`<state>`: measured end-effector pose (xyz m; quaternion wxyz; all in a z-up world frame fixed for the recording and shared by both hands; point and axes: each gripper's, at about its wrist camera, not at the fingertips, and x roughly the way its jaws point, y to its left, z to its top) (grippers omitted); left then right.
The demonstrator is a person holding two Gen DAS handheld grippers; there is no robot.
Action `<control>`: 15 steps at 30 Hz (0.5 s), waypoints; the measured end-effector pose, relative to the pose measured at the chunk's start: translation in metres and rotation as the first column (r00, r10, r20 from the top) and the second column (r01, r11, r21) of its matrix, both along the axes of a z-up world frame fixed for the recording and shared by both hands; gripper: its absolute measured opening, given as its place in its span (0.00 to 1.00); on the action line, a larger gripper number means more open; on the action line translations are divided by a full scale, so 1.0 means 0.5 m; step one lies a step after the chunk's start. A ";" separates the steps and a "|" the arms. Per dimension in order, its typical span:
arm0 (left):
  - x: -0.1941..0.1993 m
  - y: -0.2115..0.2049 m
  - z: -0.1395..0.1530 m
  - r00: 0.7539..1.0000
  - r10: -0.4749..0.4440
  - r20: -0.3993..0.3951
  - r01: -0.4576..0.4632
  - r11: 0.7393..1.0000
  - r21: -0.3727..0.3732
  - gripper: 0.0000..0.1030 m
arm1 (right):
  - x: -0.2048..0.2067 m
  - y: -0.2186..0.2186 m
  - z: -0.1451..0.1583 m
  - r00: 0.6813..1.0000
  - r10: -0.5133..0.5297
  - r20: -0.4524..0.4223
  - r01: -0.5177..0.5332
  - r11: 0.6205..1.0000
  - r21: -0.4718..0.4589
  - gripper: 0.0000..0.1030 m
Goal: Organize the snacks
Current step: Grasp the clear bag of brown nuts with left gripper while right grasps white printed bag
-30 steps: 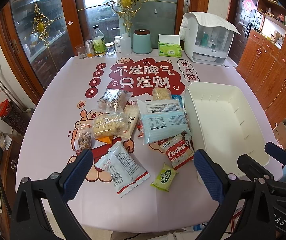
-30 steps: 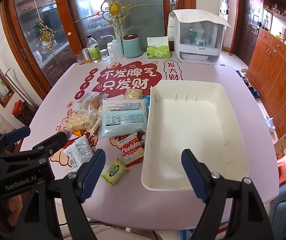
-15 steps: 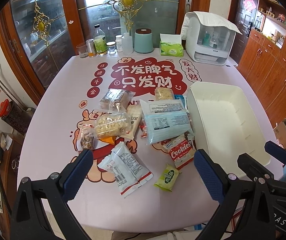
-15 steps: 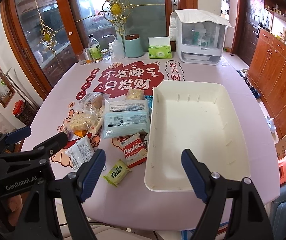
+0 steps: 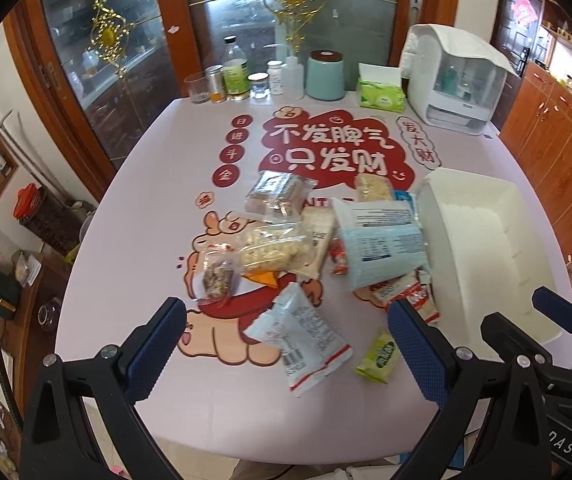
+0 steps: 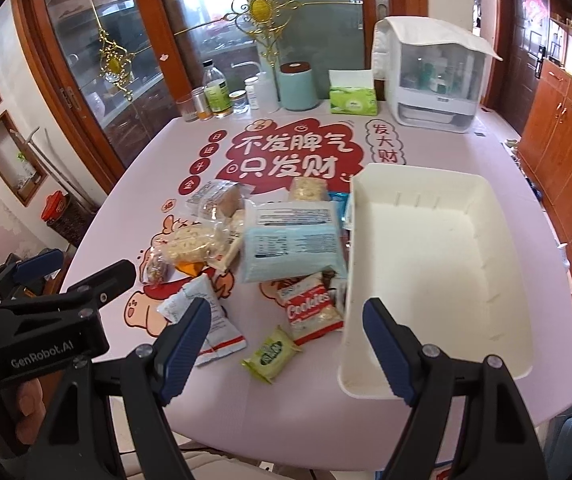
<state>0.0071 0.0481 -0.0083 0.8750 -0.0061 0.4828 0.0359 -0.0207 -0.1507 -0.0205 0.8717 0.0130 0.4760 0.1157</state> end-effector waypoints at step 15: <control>0.042 0.176 -0.065 0.997 0.035 -0.064 -0.030 0.997 0.075 0.97 | 0.058 0.119 -0.059 0.986 0.115 -0.122 -0.109 0.993 0.053 0.77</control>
